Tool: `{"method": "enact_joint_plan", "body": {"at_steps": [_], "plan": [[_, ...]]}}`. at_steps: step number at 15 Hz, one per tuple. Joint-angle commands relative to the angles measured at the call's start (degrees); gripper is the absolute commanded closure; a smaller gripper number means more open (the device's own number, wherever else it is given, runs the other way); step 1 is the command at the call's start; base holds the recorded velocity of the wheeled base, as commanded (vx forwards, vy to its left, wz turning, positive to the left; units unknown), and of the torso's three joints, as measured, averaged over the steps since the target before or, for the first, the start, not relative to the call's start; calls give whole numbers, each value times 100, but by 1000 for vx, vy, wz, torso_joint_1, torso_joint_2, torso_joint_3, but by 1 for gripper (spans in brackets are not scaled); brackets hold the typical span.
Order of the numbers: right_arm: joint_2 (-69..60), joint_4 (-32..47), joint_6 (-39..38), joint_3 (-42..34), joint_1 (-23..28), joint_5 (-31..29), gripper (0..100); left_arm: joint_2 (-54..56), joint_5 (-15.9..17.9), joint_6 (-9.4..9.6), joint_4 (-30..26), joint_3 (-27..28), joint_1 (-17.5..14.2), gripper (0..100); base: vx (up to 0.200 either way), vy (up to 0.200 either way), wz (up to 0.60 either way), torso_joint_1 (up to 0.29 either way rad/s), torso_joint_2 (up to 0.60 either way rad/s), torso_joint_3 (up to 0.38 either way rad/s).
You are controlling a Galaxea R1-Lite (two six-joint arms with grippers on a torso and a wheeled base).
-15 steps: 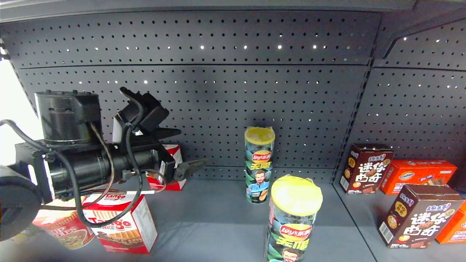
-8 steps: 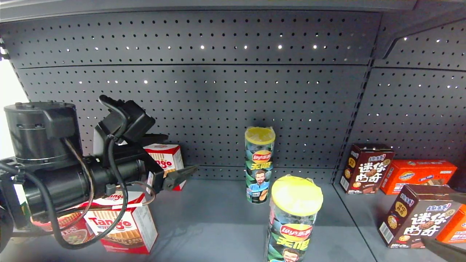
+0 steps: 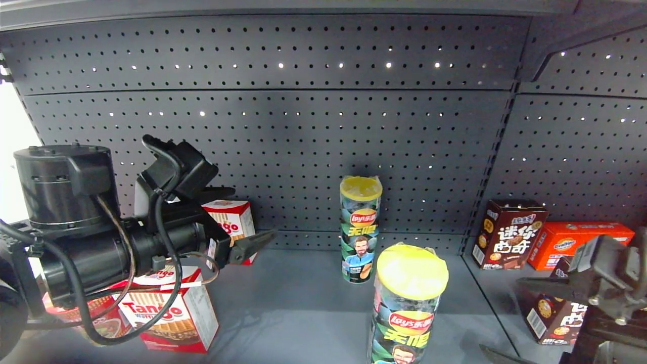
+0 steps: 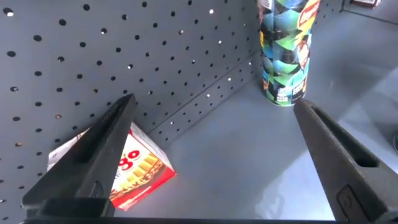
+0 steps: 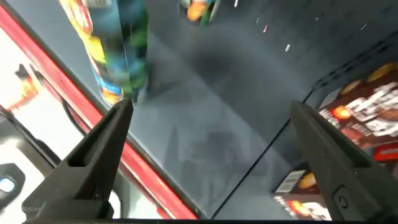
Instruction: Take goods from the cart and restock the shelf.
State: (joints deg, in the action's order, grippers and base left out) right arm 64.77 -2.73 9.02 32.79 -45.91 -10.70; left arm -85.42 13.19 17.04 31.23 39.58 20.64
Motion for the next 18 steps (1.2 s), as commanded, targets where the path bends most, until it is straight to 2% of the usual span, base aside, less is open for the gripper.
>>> {"method": "enact_joint_plan", "body": {"at_steps": [1, 5, 8, 13, 18], "plan": [[387, -202, 3, -247, -76, -28, 0, -115, -1, 1, 111, -3, -7, 0, 0, 0, 0, 0, 0, 0], [528, -245, 3, -660, -32, -37, 0, -133, -18, 1, 138, -12, -16, 0, 0, 0, 0, 0, 0, 0], [757, -245, -6, -555, -23, -195, 0, -142, -141, 1, 94, 41, -34, 0, 0, 0, 0, 0, 0, 0], [1266, -764, -146, -467, -14, -274, 0, -133, -150, 1, 111, 6, -25, 0, 0, 0, 0, 0, 0, 0], [1398, -870, -137, -493, 153, -248, 0, -238, -141, 1, 138, 76, -16, 0, 0, 0, 0, 0, 0, 0]]}}
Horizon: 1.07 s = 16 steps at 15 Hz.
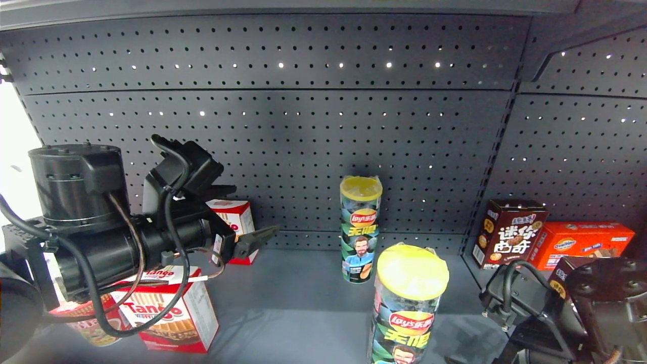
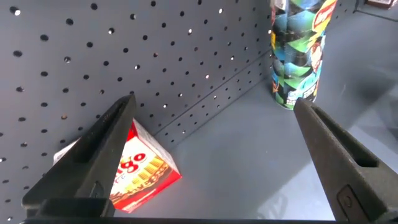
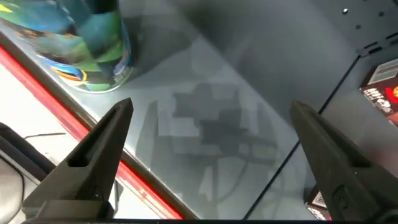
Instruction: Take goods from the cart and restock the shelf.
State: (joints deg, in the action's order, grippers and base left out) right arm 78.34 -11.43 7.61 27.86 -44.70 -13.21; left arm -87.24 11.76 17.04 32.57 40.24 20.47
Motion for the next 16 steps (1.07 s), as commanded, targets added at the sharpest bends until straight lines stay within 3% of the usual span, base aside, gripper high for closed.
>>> {"method": "enact_joint_plan", "body": {"at_steps": [1, 16], "plan": [[138, -8, 4, 36, 41, 3, 0, -101, 1, 10, 3, 54, 1, 0, 0, 0, 0, 0, 0, 0], [797, -201, 22, 510, -91, 21, 0, -189, 10, 10, 3, 142, 1, 0, 0, 0, 0, 0, 0, 0]]}}
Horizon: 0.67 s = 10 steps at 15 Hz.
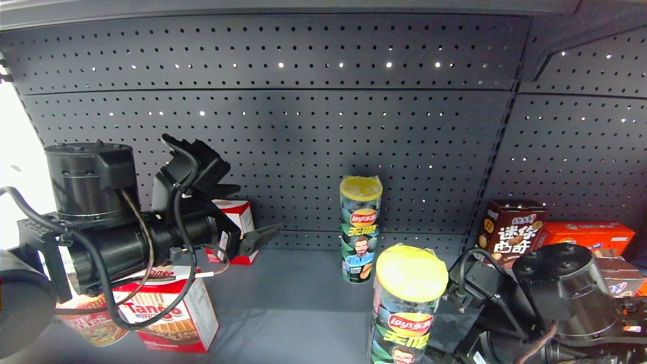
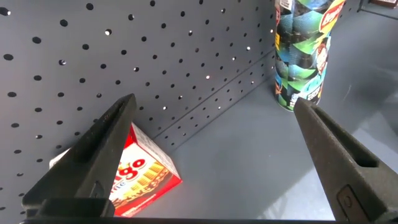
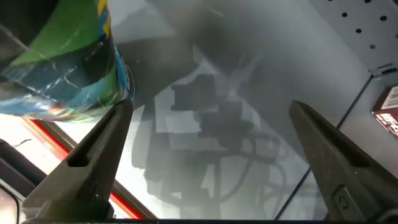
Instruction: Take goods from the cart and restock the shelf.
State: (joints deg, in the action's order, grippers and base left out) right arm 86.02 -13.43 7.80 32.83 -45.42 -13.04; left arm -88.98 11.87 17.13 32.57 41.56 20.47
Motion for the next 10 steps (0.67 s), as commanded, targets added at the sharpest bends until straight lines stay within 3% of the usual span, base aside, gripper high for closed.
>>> {"method": "enact_joint_plan", "body": {"at_steps": [1, 10], "plan": [[29, -1, 2, 31, -19, 4, 0, -23, -1, 1, 3, 10, 1, 0, 0, 0, 0, 0, 0, 0], [310, -10, 2, 250, -186, 4, 0, -23, 17, 1, 3, 19, 1, 0, 0, 0, 0, 0, 0, 0]]}}
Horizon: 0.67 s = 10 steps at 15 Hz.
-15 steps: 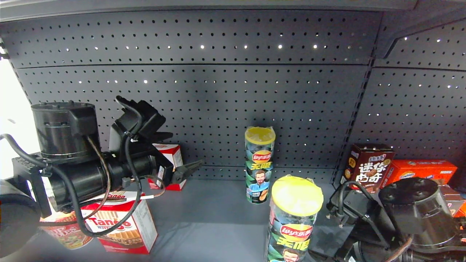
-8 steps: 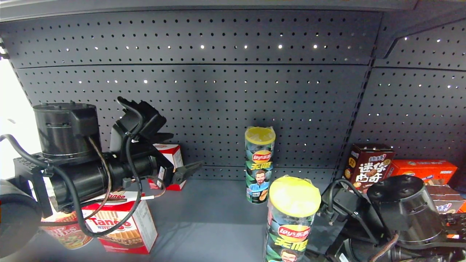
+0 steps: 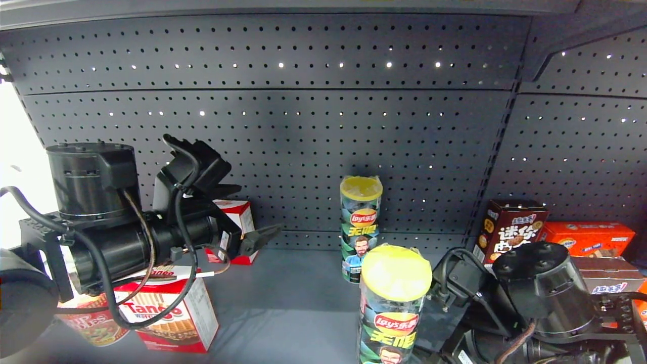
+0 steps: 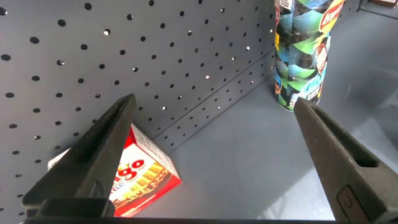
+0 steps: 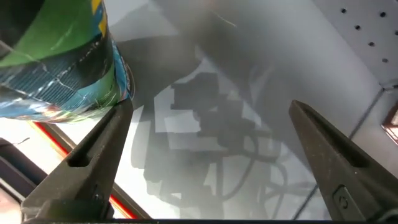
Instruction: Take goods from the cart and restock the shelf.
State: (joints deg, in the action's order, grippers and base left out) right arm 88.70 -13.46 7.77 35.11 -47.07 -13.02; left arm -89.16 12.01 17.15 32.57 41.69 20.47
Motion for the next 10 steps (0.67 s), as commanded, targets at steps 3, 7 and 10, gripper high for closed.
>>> {"method": "enact_joint_plan", "body": {"at_steps": [3, 7, 10], "plan": [[95, -8, -3, 31, -83, 1, 0, -13, 3, -1, 3, 32, 1, 0, 0, 0, 0, 0, 0, 0], [209, -8, -3, 172, -154, 1, 0, -13, 3, -1, 3, 41, -8, 0, 0, 0, 0, 0, 0, 0], [227, -8, -3, 172, -259, 1, 0, -13, 3, -1, 3, 41, -8, 0, 0, 0, 0, 0, 0, 0]]}}
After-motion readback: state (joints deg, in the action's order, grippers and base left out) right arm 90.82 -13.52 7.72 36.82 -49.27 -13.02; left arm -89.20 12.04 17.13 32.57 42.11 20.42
